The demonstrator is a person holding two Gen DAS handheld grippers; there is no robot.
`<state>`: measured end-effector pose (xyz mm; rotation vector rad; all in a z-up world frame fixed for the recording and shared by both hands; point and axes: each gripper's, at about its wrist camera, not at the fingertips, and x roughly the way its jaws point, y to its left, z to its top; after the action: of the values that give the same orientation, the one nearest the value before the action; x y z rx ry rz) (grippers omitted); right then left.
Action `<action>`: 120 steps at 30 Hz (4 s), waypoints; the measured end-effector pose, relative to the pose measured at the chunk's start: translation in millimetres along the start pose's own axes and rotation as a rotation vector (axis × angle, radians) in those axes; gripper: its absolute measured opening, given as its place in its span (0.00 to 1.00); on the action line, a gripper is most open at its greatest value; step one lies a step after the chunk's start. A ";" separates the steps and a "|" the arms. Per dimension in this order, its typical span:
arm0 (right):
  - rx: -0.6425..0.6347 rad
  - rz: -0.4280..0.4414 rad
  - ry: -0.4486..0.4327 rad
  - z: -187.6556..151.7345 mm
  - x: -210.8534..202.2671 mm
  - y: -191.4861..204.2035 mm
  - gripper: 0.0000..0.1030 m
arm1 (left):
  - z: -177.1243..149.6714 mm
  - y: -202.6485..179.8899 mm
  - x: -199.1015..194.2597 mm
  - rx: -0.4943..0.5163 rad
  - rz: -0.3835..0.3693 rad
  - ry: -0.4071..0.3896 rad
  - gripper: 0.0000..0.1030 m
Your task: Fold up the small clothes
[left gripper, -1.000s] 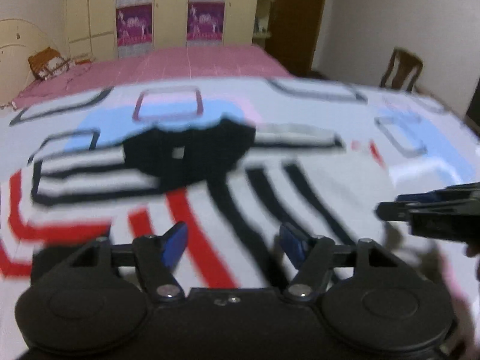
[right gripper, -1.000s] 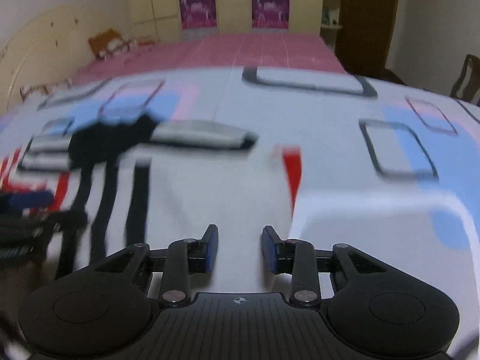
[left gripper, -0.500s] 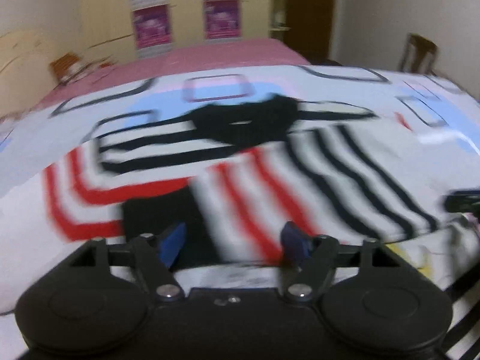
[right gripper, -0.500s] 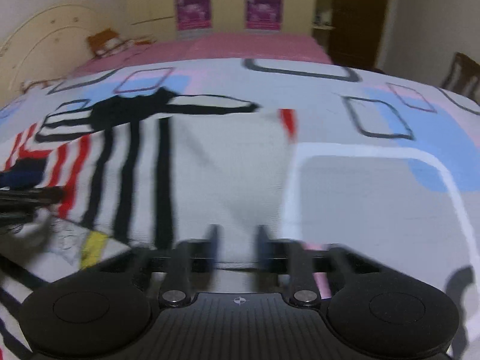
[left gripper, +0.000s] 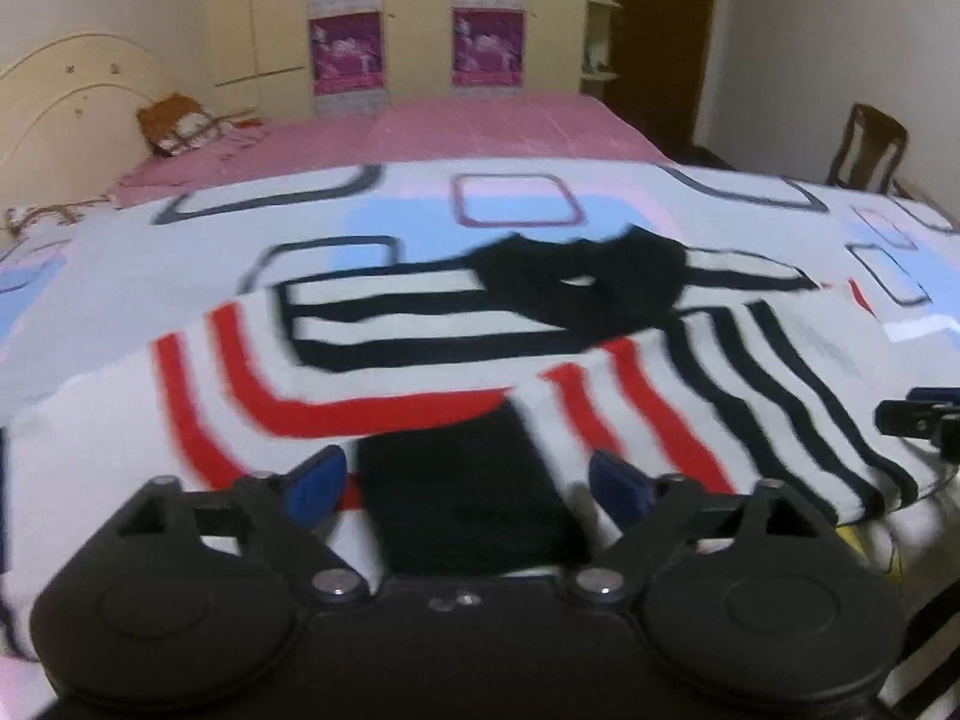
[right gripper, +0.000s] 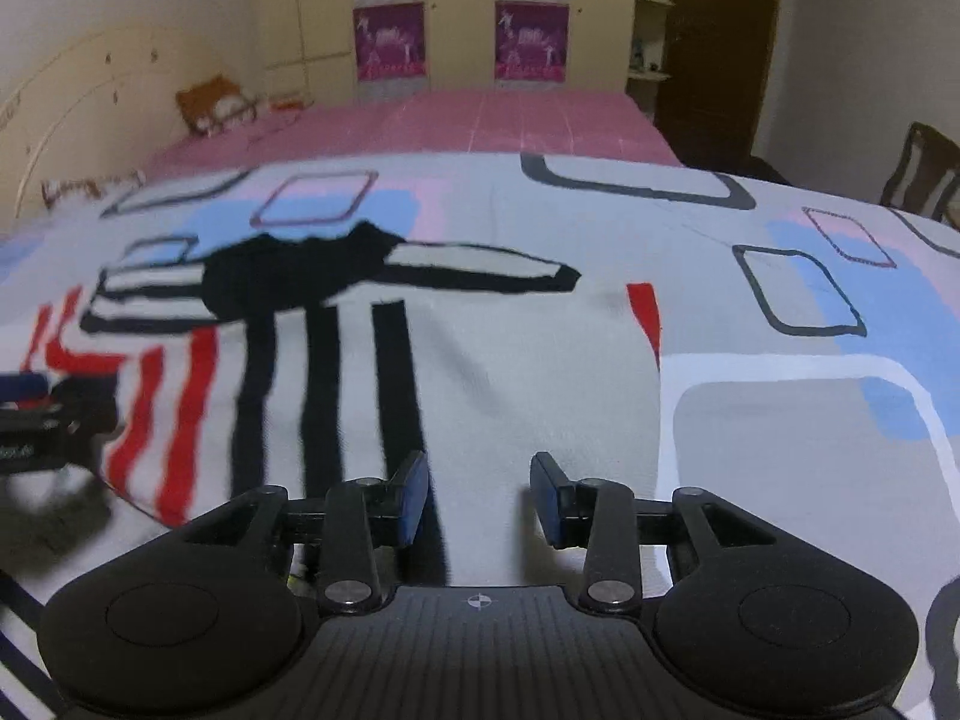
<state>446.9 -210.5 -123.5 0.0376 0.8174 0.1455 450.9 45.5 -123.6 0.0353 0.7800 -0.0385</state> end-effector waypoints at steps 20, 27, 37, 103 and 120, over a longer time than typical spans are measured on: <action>-0.048 0.048 0.009 -3.3 -2.7 79.6 0.37 | -98.2 255.5 -127.9 -0.513 0.388 -0.075 0.66; -0.042 0.040 0.010 0.3 -1.4 89.4 0.37 | -129.3 325.3 -130.1 -0.854 0.302 -0.131 0.53; 0.027 0.007 -0.005 1.8 -10.9 64.5 0.37 | -67.5 308.8 -106.2 -0.813 0.130 -0.252 0.05; 0.265 0.090 -0.019 -24.6 -13.6 13.6 0.07 | -38.4 127.0 -27.1 0.020 -0.093 0.069 0.33; 0.001 0.075 -0.006 -5.1 -7.3 59.9 0.22 | -12.3 83.2 -13.3 0.014 -0.244 0.030 0.54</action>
<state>431.4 -152.4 -116.4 0.0699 0.8104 0.2156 436.8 129.5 -121.5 -0.0459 0.8109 -0.2752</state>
